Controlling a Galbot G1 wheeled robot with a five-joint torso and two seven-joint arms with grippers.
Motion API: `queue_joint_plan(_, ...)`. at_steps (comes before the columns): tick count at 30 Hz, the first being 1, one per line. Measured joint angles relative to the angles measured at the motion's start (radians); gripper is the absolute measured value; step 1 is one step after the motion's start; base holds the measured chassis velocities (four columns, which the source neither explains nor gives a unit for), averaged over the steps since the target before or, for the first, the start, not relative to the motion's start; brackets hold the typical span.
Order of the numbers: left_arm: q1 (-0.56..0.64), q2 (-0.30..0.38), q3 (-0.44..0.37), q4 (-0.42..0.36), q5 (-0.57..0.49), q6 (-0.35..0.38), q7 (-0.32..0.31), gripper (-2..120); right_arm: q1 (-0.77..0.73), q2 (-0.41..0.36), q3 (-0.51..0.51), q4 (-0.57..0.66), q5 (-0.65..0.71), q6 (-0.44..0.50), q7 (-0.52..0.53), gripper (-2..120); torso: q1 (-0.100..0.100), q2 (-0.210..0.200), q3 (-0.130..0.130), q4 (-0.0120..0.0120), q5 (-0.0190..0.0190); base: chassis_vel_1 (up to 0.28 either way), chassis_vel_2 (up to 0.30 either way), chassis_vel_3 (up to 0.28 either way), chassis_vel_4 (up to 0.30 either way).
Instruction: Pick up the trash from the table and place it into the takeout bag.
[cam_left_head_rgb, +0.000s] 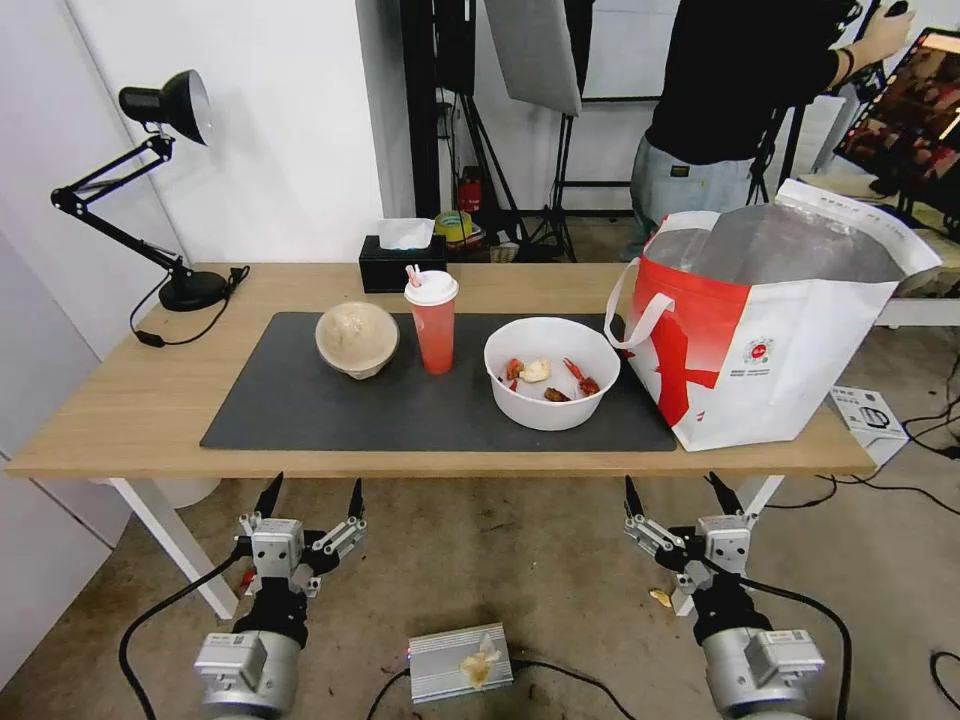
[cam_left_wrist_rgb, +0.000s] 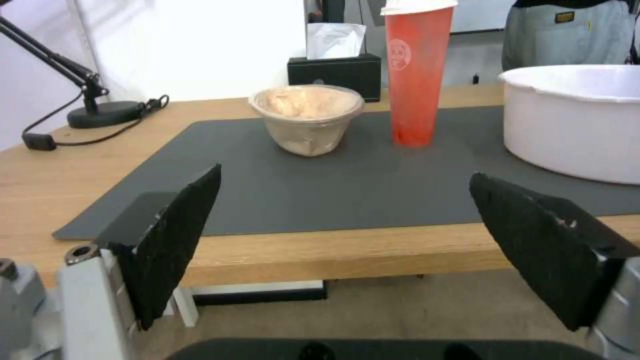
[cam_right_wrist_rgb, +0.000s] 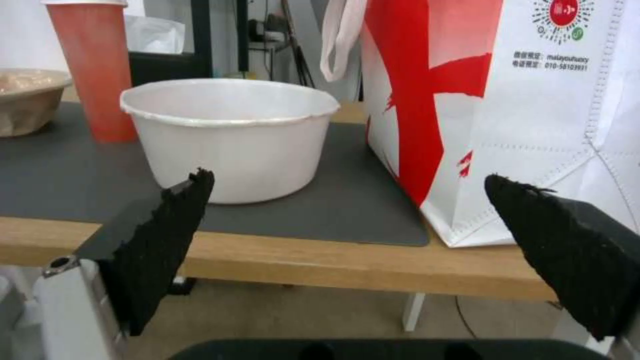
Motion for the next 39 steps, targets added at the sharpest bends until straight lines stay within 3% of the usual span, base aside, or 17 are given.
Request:
queue_joint_plan(14,0.001,-0.001,0.000,0.000,0.003,-0.009,-0.004,100,0.000,-0.002,0.000,0.000,0.000,0.002,0.000,100,0.000,0.000,0.000,-0.0001,0.0000,0.000,0.000,0.000,0.000)
queue_joint_plan(17,0.016,-0.014,0.002,-0.001,0.036,-0.113,-0.047,100,0.013,-0.036,0.000,0.000,-0.004,0.057,-0.010,100,0.000,0.000,0.000,-0.0001,0.0000,0.000,0.000,0.000,0.000)
queue_joint_plan(18,0.016,-0.014,0.002,-0.001,0.036,-0.113,-0.047,100,0.013,-0.036,0.000,0.000,-0.004,0.057,-0.010,100,0.000,0.000,0.000,-0.0001,0.0000,0.000,0.000,0.000,0.000)
queue_joint_plan(21,0.032,-0.029,0.004,-0.004,0.074,-0.228,-0.095,100,0.041,-0.106,0.000,0.001,-0.017,0.174,-0.034,100,0.000,0.000,0.000,0.0000,0.0001,0.000,0.000,0.000,0.000)
queue_joint_plan(22,0.032,-0.029,0.004,-0.004,0.074,-0.228,-0.095,100,0.041,-0.106,0.000,0.001,-0.017,0.174,-0.034,100,0.000,0.000,0.000,0.0000,0.0001,0.000,0.000,0.000,0.000)
queue_joint_plan(26,0.051,-0.047,0.007,-0.010,0.121,-0.371,-0.154,100,0.077,-0.201,-0.001,0.004,-0.033,0.330,-0.065,100,0.000,0.000,0.000,0.0000,0.0001,0.000,0.000,0.000,0.000)
queue_joint_plan(27,0.051,-0.047,0.007,-0.010,0.121,-0.371,-0.154,100,0.077,-0.201,-0.001,0.004,-0.033,0.330,-0.065,100,0.000,0.000,0.000,0.0000,0.0001,0.000,0.000,0.000,0.000)
queue_joint_plan(29,0.061,-0.056,0.008,-0.012,0.143,-0.439,-0.182,100,0.093,-0.243,-0.001,0.006,-0.040,0.393,-0.078,100,0.000,0.000,0.000,0.0002,0.0000,0.000,0.000,0.000,0.000)
queue_joint_plan(32,0.069,-0.063,0.009,-0.013,0.163,-0.499,-0.207,100,0.100,-0.260,-0.002,0.005,-0.042,0.422,-0.087,100,0.000,0.000,0.000,-0.0005,0.0005,0.000,0.000,0.000,0.000)
queue_joint_plan(35,0.083,-0.076,0.011,-0.016,0.196,-0.599,-0.249,100,0.134,-0.309,-0.004,-0.001,-0.050,0.510,-0.118,100,0.000,0.000,0.000,0.0004,0.0000,0.000,0.000,0.000,0.000)
queue_joint_plan(39,0.096,-0.088,0.013,-0.019,0.227,-0.694,-0.288,100,0.148,-0.329,-0.012,-0.015,-0.046,0.519,-0.132,100,0.000,0.000,0.000,-0.0001,0.0001,0.000,0.000,0.000,0.000)
